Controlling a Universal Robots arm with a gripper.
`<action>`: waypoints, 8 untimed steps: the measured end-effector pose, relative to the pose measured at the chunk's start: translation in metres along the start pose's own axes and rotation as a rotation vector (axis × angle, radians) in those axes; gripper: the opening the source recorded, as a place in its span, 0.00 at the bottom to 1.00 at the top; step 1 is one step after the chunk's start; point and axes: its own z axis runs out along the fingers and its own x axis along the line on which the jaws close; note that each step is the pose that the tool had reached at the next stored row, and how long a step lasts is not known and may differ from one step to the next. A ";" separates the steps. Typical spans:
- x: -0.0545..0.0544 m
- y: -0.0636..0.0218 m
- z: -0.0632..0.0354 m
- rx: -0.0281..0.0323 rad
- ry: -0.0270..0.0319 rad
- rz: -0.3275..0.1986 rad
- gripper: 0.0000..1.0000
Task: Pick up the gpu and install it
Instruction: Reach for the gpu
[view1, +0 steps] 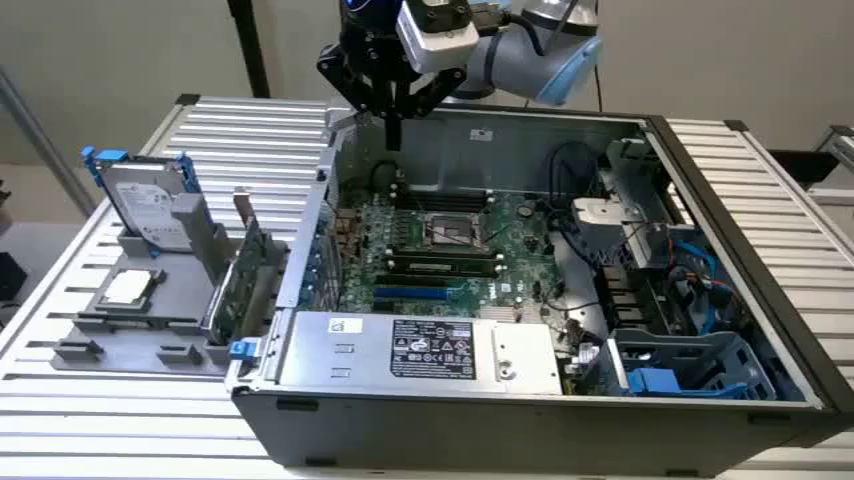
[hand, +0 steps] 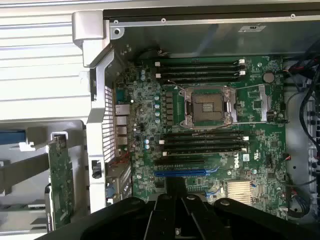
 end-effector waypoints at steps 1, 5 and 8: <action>0.000 0.0000 0.0000 0.0000 0.0000 0.000 0.00; 0.000 0.0000 0.0000 0.0000 0.0000 0.000 0.00; 0.000 0.0000 0.0000 0.0000 0.0000 0.000 0.00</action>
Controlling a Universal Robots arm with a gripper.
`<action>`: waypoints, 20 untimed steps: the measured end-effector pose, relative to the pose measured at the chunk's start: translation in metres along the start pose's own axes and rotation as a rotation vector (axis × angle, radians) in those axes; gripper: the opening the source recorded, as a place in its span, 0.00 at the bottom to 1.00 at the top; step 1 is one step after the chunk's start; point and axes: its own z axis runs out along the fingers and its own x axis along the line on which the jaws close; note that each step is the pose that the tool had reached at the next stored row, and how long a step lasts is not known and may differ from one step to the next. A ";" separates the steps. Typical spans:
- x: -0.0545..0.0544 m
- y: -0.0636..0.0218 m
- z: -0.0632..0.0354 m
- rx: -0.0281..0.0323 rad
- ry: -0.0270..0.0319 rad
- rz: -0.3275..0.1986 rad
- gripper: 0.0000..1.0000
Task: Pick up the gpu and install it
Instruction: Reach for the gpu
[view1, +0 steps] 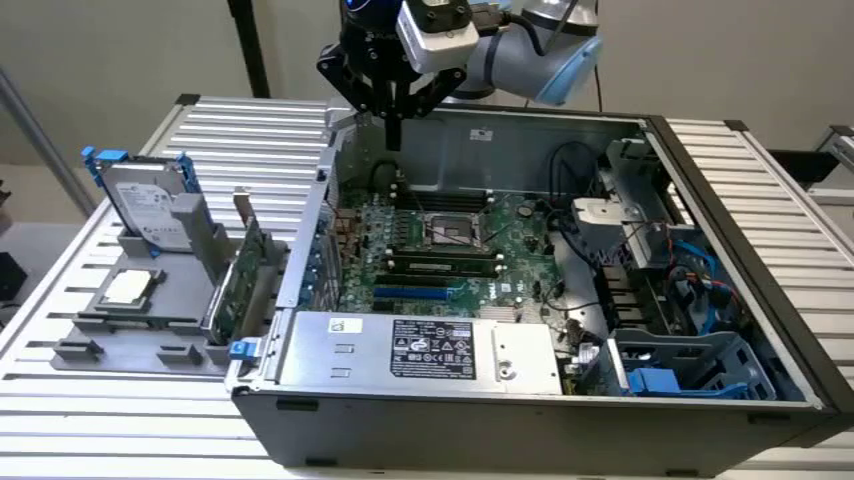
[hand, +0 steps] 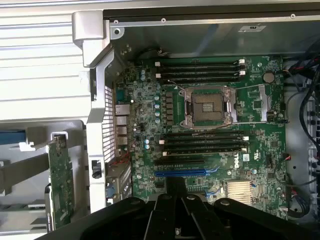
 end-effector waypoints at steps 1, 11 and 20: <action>0.000 0.0000 0.0000 0.0000 0.0000 0.000 0.00; 0.020 -0.0033 -0.0005 0.0001 0.0000 0.000 0.00; 0.060 -0.0150 -0.0016 0.0001 -0.0001 0.000 0.00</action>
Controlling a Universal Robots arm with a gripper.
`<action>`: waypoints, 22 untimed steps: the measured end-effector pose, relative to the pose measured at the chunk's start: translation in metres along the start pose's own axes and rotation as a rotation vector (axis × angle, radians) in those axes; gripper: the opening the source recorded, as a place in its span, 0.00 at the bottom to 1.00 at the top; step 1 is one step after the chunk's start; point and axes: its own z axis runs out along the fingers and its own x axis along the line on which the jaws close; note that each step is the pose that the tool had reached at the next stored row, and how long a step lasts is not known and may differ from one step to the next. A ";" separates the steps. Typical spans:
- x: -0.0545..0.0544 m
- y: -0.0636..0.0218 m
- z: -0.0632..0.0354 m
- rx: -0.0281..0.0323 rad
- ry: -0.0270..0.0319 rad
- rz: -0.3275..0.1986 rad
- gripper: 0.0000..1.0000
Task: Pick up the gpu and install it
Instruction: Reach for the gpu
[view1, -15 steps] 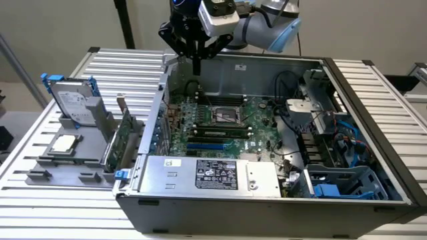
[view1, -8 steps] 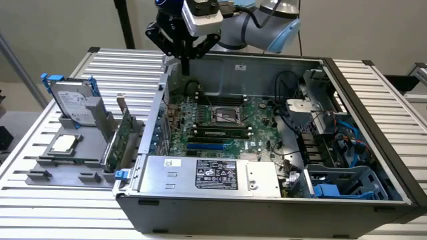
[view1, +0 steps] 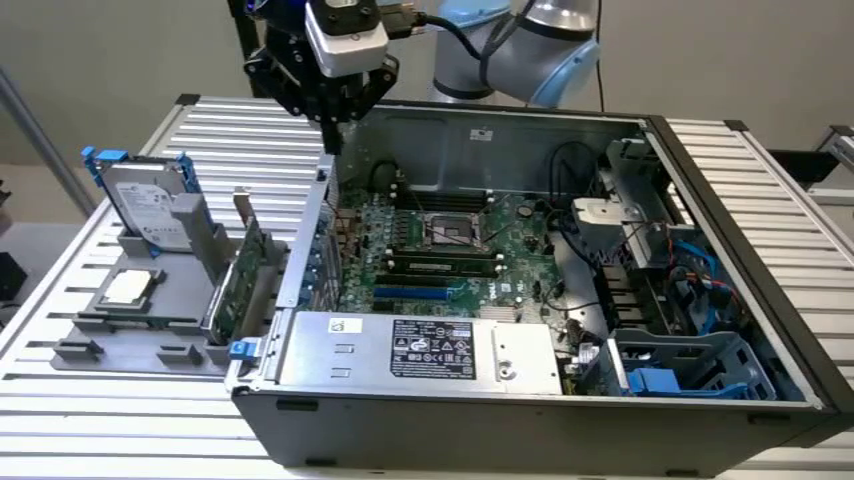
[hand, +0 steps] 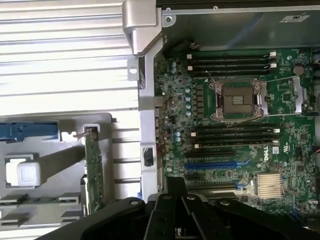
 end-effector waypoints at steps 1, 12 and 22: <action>0.005 -0.0016 -0.0001 0.0000 0.0000 0.000 0.00; 0.047 -0.0192 0.0034 0.0000 0.0000 0.000 0.00; 0.081 -0.0338 0.0123 0.0000 0.0000 0.000 0.00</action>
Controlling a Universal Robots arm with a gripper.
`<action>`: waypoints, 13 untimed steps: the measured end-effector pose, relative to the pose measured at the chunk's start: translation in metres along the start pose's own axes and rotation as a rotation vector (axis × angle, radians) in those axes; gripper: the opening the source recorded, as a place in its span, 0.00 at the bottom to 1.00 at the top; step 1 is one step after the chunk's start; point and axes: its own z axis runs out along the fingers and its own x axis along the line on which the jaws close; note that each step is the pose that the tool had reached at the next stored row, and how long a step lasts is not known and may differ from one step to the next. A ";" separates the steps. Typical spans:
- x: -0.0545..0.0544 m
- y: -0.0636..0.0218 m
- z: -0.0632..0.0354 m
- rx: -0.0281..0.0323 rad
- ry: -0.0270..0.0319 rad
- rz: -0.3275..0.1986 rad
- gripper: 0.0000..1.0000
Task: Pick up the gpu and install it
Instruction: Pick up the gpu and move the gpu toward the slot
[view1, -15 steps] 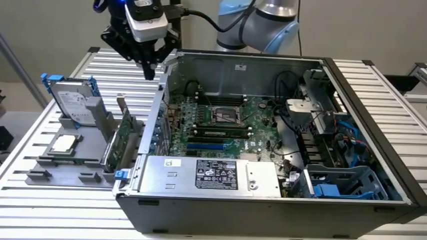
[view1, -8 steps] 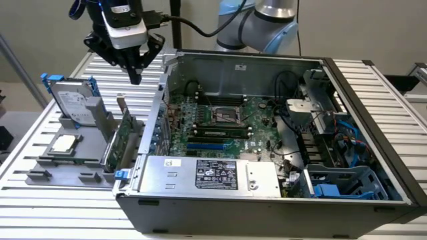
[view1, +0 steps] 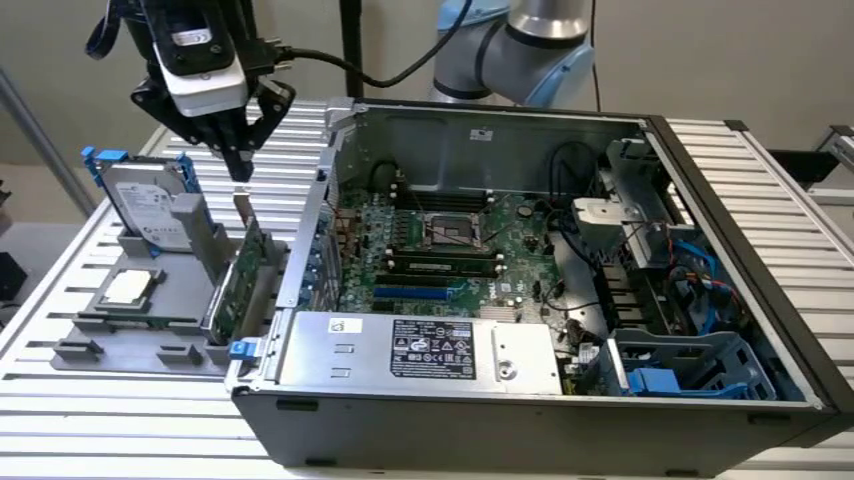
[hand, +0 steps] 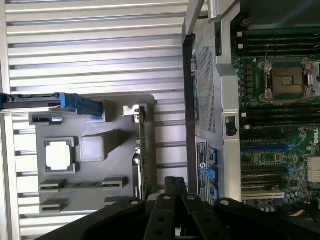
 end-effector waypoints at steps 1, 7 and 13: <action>0.003 -0.0013 0.0009 0.0000 0.0000 0.000 0.00; 0.025 -0.0090 0.0068 0.0001 0.0004 0.000 0.00; 0.040 -0.0128 0.0115 0.0027 0.0014 0.000 0.00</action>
